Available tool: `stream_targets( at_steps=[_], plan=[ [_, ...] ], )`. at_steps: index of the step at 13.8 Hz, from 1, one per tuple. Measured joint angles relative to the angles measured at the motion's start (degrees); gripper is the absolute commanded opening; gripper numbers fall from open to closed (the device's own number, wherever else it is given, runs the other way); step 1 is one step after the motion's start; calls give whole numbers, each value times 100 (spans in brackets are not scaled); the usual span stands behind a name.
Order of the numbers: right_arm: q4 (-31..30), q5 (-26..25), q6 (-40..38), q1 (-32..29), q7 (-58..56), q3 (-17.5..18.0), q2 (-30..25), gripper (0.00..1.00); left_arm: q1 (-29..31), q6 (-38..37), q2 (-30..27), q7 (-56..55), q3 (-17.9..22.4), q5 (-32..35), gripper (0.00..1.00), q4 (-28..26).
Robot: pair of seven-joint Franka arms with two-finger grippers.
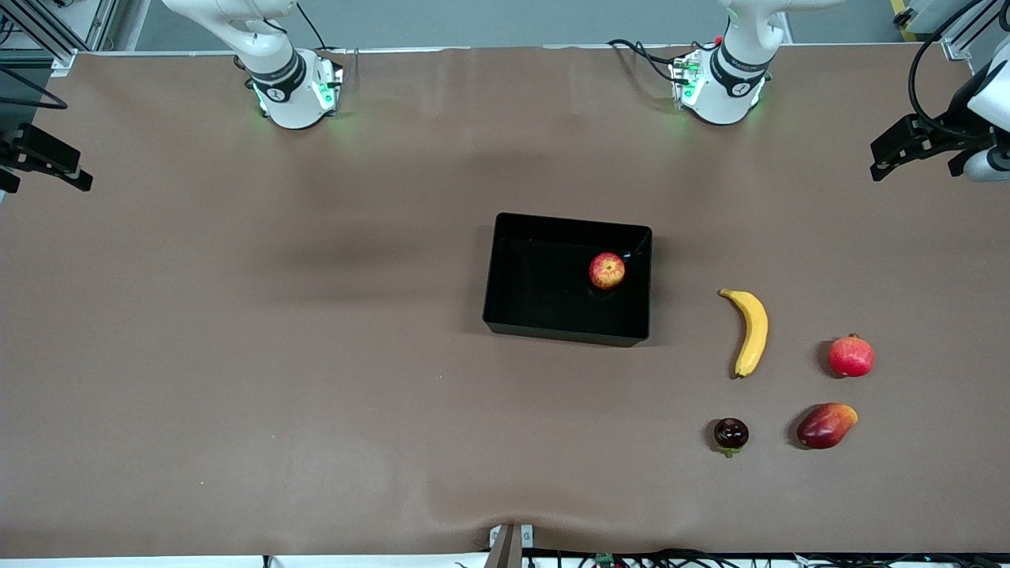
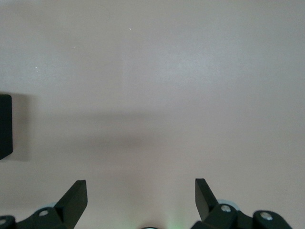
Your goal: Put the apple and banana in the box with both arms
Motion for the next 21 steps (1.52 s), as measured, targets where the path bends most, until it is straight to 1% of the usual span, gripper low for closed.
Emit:
stream_targets(
  at_steps=[10, 15, 21],
  plan=[
    [51, -14, 130, -31, -26, -31, 1, 100, 0, -63, -2, 0, 1, 0, 100, 110],
    [115, -20, 161, -288, -348, -80, 3, 100, 0, -65, -2, 0, 2, 0, 100, 118],
    [295, -19, 271, -475, -358, -85, 12, 100, -15, -110, -2, 0, -12, 0, 100, 119]
  ],
)
